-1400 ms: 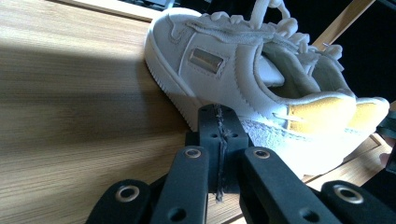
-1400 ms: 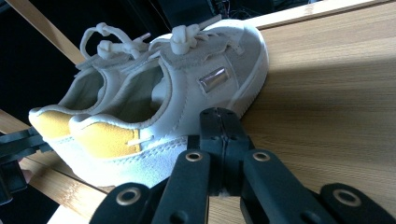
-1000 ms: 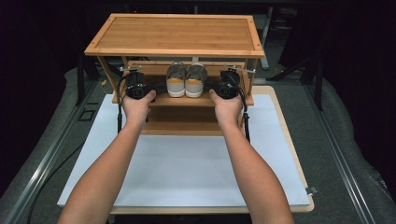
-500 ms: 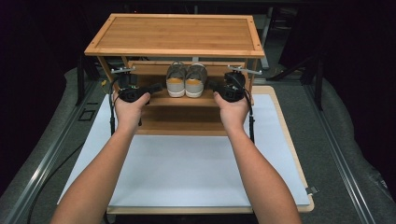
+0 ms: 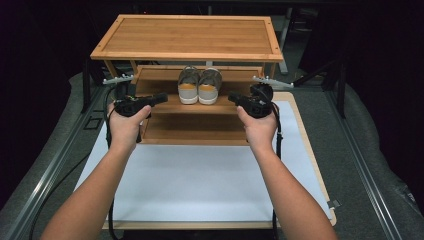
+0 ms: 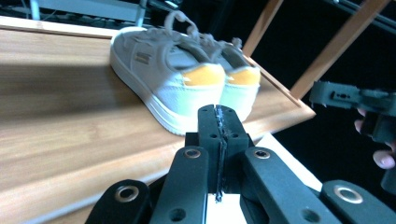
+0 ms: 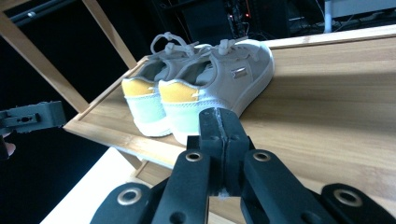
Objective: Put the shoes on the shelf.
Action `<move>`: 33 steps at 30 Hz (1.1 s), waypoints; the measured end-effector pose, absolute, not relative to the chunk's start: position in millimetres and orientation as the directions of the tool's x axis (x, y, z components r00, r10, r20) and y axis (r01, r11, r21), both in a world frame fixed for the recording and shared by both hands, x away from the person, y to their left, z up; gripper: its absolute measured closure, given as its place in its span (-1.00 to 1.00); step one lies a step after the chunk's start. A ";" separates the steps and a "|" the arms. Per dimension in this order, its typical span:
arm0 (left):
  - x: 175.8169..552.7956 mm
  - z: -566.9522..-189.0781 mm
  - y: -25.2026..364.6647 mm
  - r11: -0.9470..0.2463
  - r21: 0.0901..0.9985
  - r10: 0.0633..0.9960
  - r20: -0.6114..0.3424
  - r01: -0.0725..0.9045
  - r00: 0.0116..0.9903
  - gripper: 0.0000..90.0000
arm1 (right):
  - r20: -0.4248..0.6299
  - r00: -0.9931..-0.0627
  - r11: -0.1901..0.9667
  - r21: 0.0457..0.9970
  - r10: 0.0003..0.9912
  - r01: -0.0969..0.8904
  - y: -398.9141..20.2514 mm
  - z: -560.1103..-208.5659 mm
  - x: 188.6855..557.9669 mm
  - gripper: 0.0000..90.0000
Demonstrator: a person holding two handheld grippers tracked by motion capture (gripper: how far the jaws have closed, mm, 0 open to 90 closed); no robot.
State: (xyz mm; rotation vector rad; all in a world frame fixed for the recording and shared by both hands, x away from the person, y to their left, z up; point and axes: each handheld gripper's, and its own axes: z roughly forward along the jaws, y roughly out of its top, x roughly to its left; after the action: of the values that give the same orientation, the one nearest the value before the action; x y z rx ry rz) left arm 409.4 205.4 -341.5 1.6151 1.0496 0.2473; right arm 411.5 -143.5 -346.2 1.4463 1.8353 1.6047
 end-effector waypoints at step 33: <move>314.3 -436.5 245.8 -0.029 0.859 0.707 -0.344 0.511 0.618 0.91 | 0.339 -0.463 -0.091 0.873 0.819 0.479 -176.6 -433.0 304.8 0.99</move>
State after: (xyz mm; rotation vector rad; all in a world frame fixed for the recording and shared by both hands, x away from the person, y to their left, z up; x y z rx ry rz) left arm 314.3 245.8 -436.5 1.6849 1.0131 0.2110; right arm 304.8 -176.6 -433.0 1.4164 1.8804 1.5722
